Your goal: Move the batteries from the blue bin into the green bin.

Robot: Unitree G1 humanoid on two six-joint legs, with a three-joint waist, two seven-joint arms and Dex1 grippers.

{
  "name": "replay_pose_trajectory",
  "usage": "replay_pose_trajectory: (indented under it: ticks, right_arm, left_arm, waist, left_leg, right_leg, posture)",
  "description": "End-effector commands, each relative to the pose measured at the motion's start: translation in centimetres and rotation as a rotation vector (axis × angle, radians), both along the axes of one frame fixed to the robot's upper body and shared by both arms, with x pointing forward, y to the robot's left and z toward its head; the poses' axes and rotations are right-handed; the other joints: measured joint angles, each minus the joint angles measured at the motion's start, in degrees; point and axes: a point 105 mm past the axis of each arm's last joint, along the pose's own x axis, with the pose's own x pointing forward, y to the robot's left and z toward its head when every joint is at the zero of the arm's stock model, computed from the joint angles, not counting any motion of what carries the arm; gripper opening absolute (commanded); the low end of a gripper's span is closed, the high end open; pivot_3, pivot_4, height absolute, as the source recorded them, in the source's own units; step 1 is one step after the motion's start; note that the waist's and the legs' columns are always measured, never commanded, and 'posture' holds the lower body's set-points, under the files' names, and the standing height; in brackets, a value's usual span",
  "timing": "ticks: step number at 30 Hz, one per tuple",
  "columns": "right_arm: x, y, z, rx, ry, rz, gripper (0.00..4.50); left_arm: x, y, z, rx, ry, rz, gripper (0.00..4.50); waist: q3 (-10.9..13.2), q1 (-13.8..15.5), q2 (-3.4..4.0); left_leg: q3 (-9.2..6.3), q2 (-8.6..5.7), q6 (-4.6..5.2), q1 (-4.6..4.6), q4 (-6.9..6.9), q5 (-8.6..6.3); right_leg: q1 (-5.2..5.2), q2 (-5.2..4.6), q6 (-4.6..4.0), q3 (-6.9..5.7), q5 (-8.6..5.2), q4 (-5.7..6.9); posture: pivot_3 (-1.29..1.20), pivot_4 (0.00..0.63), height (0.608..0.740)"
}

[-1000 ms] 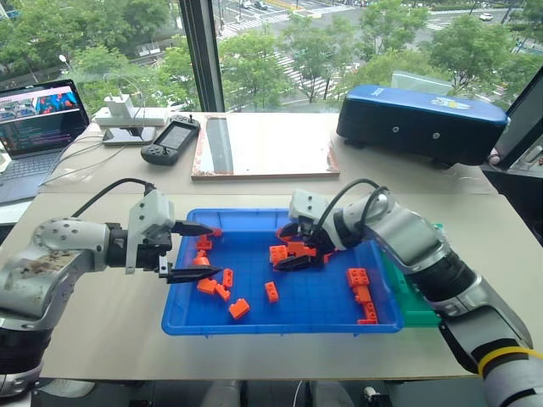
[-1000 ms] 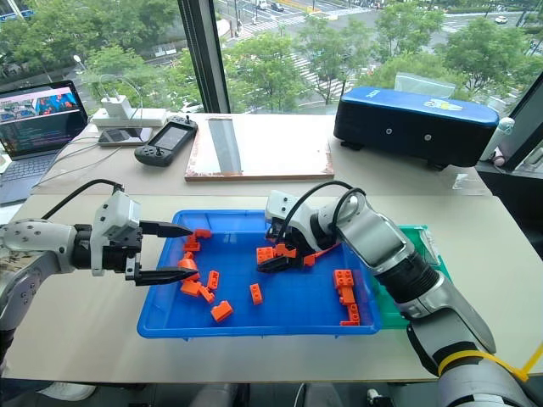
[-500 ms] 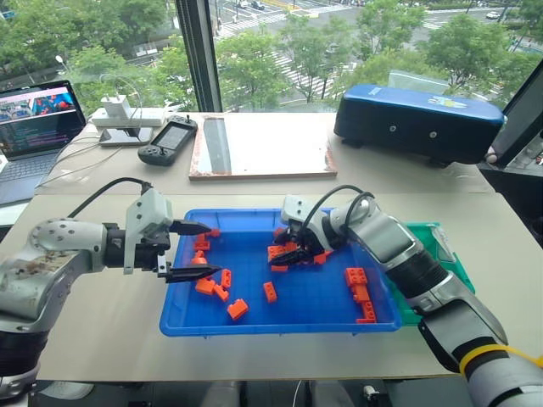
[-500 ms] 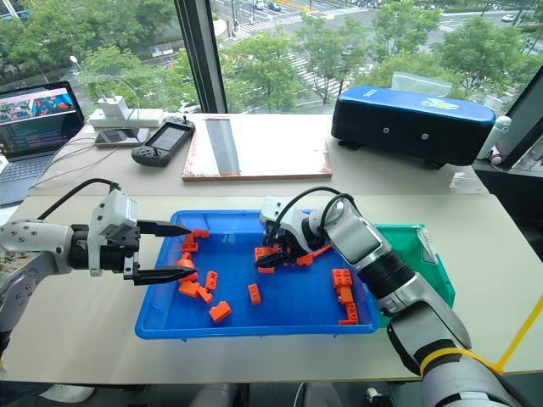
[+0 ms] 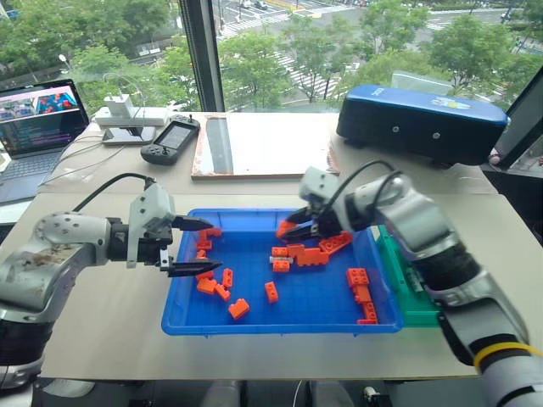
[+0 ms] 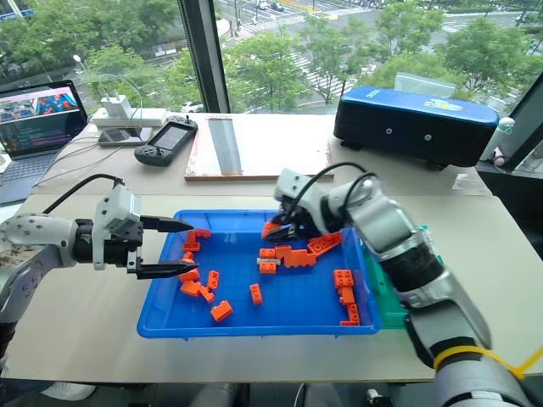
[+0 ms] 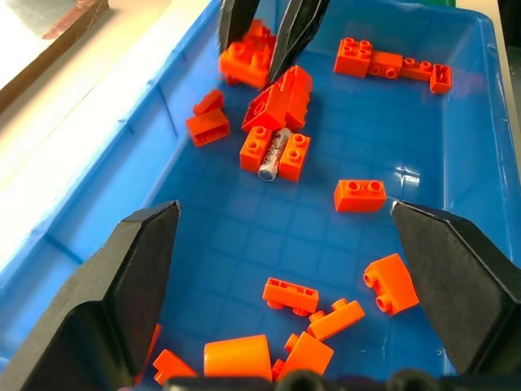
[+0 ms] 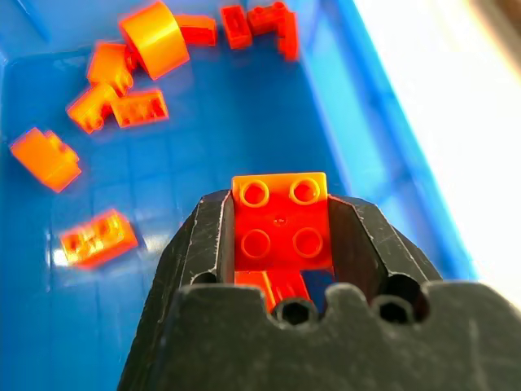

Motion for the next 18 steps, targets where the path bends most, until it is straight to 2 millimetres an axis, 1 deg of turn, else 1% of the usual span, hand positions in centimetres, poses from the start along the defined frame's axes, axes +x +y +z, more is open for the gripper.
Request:
replay_pose_trajectory:
  ticks: [1, 4, 6, 7, 8, 10, 11, 13, 16, 18]
  right_arm:
    - [0.6, -0.7, 0.2, -0.006, -0.052, -0.052, 1.41]
    - [0.2, 0.0, 0.1, 0.025, -0.028, -0.037, 1.41]
    - [0.2, 0.0, -0.3, 0.005, -0.037, -0.036, 2.42]
    - [0.2, 0.1, -0.2, 0.000, -0.045, -0.032, 2.52]
    - [0.2, 0.2, -0.1, 0.001, -0.050, -0.030, 2.80]
    - [0.2, 0.5, 0.5, 0.012, -0.065, -0.026, 3.64]
    - [0.1, 0.7, 0.8, 0.015, -0.071, -0.020, 3.97]
    - [-0.2, 1.4, 1.1, 0.013, -0.085, 0.011, 4.48]
    - [-0.8, 2.1, 1.2, 0.007, -0.081, 0.050, 4.48]
    - [-1.6, 3.0, 1.1, 0.023, -0.053, 0.097, 4.48]
  left_arm:
    - [0.3, -0.6, 0.5, -0.004, -0.030, -0.045, 4.50]
    - [0.7, -0.9, 0.7, -0.015, -0.038, -0.051, 4.50]
    - [0.6, -1.1, 0.6, -0.011, -0.038, -0.063, 4.50]
    - [0.5, -1.1, 0.6, -0.010, -0.037, -0.067, 4.50]
    - [0.5, -1.1, 0.6, -0.009, -0.035, -0.069, 4.50]
    - [0.4, -0.9, 0.6, -0.004, -0.034, -0.066, 4.50]
    - [0.4, -0.9, 0.5, -0.002, -0.033, -0.065, 4.50]
    - [0.3, -0.8, 0.6, 0.001, -0.032, -0.063, 4.50]
    - [0.1, -0.6, 0.6, 0.005, -0.032, -0.059, 4.50]
    - [-0.1, -0.5, 0.6, 0.008, -0.032, -0.056, 4.50]
  waist:
    - [0.00, -0.09, 0.00]
    - [0.01, -1.27, -0.01]
    - [0.01, -1.52, -0.01]
    - [0.01, -1.53, -0.01]
    - [0.01, -1.48, -0.02]
    - [0.01, -1.41, -0.02]
    - [0.01, -1.39, -0.02]
    - [0.01, -1.38, -0.02]
    - [0.01, -1.39, -0.01]
    - [0.01, -1.39, -0.01]
  left_leg:
    - [0.03, 0.01, 0.00, 0.00, 0.00, 0.00]
    - [0.04, 0.06, -0.01, 0.00, -0.01, 0.01]
    - [0.02, 0.07, -0.01, 0.00, -0.02, 0.01]
    - [0.02, 0.07, -0.01, 0.00, -0.02, 0.01]
    - [0.02, 0.07, -0.01, 0.00, -0.02, 0.01]
    - [0.02, 0.06, -0.01, 0.00, -0.02, 0.01]
    - [0.02, 0.06, -0.01, 0.00, -0.02, 0.01]
    - [0.02, 0.06, -0.01, 0.00, -0.02, 0.01]
    - [0.01, 0.06, -0.01, 0.00, -0.02, 0.00]
    - [0.01, 0.06, -0.01, 0.00, -0.02, 0.01]
  right_leg:
    - [-0.01, 0.00, 0.00, 0.01, 0.00, -0.02]
    - [-0.13, 0.05, -0.01, 0.05, 0.00, 0.11]
    - [-0.15, 0.07, -0.01, 0.05, 0.00, 0.14]
    - [-0.15, 0.07, -0.01, 0.05, 0.00, 0.14]
    - [-0.14, 0.07, -0.01, 0.05, 0.00, 0.13]
    - [-0.13, 0.06, -0.01, 0.05, 0.00, 0.11]
    - [-0.12, 0.06, -0.01, 0.05, 0.00, 0.10]
    - [-0.11, 0.06, -0.01, 0.05, 0.00, 0.09]
    - [-0.12, 0.06, 0.00, 0.04, 0.00, 0.10]
    - [-0.12, 0.06, -0.01, 0.03, 0.00, 0.10]
  posture:
    - [0.00, 0.150, 0.732]
    - [0.00, 0.150, 0.732]
    - [0.00, 0.150, 0.732]
    - [0.00, 0.150, 0.732]
    - [0.00, 0.150, 0.732]
    - [0.00, 0.150, 0.732]
    - [0.00, 0.150, 0.732]
    - [0.00, 0.150, 0.732]
    - [0.00, 0.150, 0.732]
    - [0.00, 0.150, 0.732]
